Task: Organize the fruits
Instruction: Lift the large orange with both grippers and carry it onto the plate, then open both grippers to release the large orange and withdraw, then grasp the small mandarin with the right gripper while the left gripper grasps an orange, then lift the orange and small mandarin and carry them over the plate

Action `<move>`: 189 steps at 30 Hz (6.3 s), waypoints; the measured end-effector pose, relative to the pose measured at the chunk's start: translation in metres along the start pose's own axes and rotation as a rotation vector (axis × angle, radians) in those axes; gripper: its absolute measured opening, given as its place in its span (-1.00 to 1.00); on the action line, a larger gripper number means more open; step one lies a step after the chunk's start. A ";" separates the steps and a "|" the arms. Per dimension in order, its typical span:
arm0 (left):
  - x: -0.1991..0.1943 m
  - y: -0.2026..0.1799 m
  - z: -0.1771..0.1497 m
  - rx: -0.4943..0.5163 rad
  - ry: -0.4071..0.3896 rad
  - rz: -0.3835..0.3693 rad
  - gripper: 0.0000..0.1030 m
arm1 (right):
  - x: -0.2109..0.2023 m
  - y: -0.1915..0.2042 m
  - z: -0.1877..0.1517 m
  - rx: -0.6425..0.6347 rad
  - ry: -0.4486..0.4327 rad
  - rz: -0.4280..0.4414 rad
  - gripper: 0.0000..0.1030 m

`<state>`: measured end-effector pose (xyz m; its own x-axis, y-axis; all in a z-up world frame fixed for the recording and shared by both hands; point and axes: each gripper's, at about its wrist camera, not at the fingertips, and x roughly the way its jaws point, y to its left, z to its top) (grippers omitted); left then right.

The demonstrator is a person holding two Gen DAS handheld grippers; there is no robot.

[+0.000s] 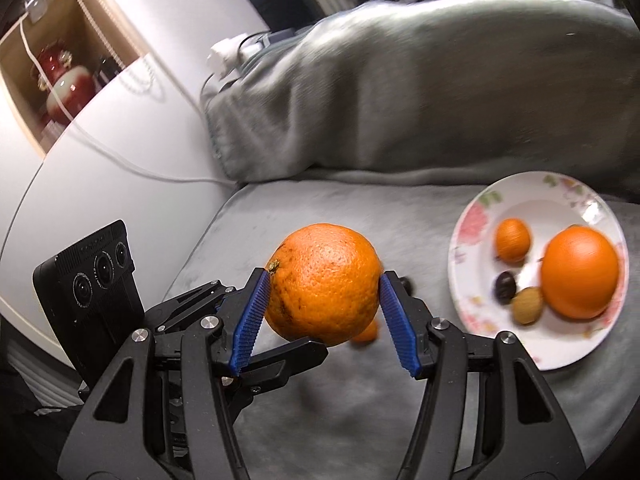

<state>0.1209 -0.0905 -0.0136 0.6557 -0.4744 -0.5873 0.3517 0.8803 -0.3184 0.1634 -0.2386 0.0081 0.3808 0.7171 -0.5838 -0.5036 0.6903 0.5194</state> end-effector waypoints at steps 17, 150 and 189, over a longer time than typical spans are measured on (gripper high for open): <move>0.070 -0.025 0.038 0.022 0.052 -0.070 0.28 | -0.025 -0.077 0.034 0.089 -0.050 -0.084 0.15; 0.024 0.109 -0.023 -0.065 0.127 0.168 -0.29 | 0.085 0.025 -0.052 -0.230 0.144 -0.299 -0.36; 0.008 0.095 -0.016 -0.088 0.061 0.135 -0.40 | 0.023 0.017 -0.061 -0.184 0.022 -0.325 -0.44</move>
<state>0.1486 -0.0102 -0.0603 0.6503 -0.3537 -0.6724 0.2018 0.9336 -0.2960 0.1164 -0.2159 -0.0349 0.5280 0.4601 -0.7138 -0.4909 0.8512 0.1855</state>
